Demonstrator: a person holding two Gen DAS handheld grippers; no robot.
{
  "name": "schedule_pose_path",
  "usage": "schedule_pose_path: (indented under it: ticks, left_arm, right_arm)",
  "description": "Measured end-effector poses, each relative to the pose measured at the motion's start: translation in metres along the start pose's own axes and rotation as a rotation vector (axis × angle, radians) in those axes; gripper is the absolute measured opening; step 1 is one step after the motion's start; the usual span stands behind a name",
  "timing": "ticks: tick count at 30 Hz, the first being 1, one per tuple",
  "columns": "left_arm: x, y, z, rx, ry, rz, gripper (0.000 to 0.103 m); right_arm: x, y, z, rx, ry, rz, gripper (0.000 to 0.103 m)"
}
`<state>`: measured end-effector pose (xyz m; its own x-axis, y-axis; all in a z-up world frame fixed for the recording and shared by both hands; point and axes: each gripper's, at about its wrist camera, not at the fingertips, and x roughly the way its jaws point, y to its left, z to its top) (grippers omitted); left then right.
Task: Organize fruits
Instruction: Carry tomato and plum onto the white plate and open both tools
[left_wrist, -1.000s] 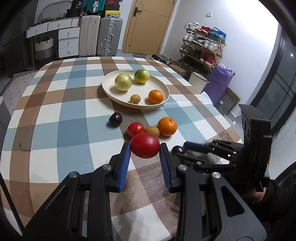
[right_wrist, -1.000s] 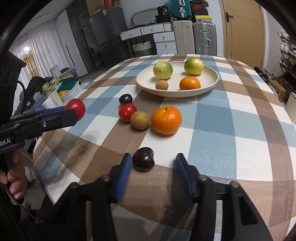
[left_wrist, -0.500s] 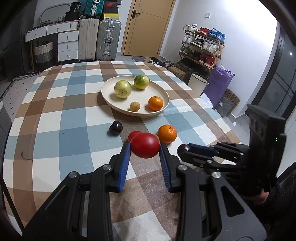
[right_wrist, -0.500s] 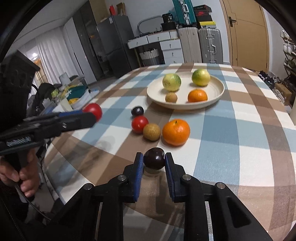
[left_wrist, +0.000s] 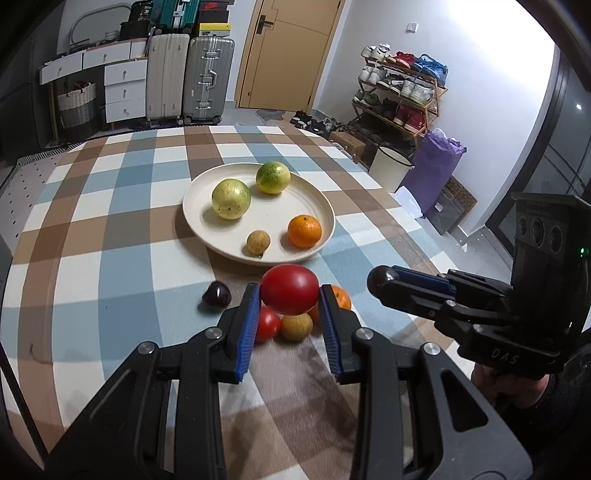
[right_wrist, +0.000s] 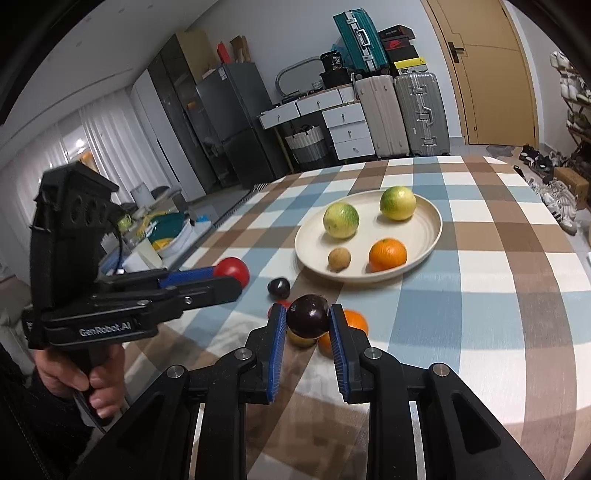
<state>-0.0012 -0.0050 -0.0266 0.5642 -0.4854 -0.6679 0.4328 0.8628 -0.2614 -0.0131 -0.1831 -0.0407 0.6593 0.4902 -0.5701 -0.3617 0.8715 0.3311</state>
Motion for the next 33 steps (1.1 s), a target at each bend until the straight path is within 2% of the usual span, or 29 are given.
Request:
schedule_pose_path:
  ticks: [11, 19, 33]
  left_arm:
    - [0.055, 0.005, 0.039, -0.008, 0.064, -0.028, 0.029]
    - [0.09, 0.013, 0.061, -0.01, 0.106, -0.036, 0.029]
    - [0.132, 0.019, 0.07, -0.004, 0.183, -0.055, 0.029]
  right_arm:
    - [0.025, -0.029, 0.036, 0.068, 0.004, 0.04, 0.024]
    - [0.042, -0.048, 0.058, 0.082, 0.011, 0.02, 0.024]
    - [0.072, -0.082, 0.077, 0.091, 0.052, -0.04, 0.024]
